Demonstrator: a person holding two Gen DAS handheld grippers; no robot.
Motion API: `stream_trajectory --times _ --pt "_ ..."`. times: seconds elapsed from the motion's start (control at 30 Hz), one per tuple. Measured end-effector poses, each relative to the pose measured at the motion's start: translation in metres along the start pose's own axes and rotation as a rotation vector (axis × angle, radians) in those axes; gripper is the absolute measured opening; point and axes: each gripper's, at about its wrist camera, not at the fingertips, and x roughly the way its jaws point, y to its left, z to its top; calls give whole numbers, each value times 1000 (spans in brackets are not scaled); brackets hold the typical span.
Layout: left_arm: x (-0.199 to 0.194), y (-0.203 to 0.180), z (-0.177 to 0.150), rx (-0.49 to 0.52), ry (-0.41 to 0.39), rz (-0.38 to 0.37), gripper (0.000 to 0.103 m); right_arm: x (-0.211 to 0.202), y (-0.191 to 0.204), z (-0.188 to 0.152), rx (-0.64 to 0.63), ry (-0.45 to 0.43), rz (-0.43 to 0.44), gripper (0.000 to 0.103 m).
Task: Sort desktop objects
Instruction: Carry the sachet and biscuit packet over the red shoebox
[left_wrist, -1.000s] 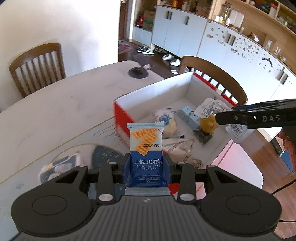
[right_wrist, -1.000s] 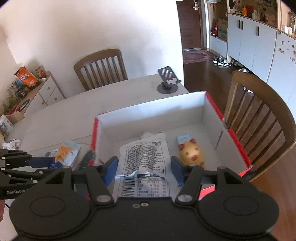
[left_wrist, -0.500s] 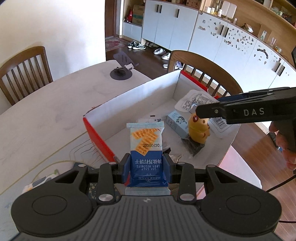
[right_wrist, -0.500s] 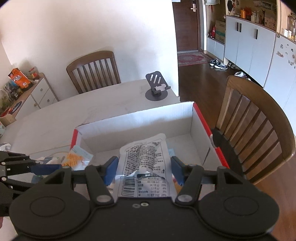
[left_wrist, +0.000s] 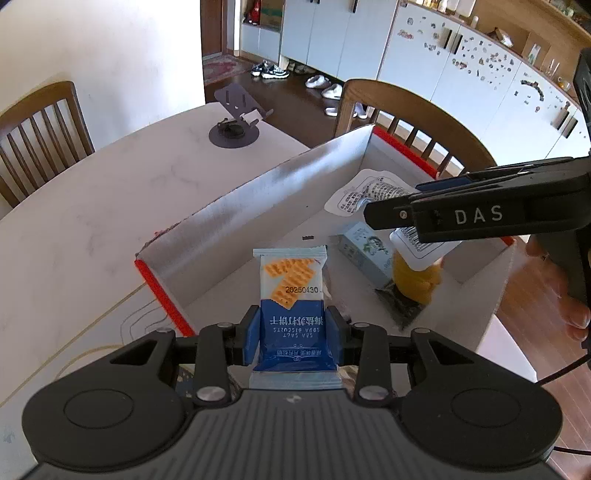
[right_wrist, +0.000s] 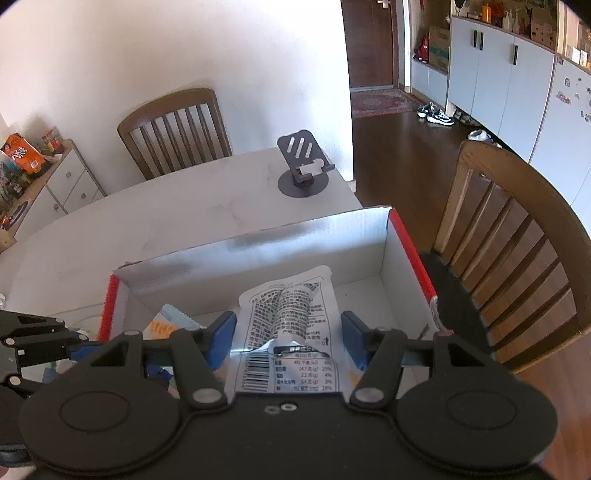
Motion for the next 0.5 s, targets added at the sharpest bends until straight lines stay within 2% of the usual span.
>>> stream_trajectory --times 0.5 --pt "36 14 11 -19 70 15 35 54 -13 9 54 90 -29 61"
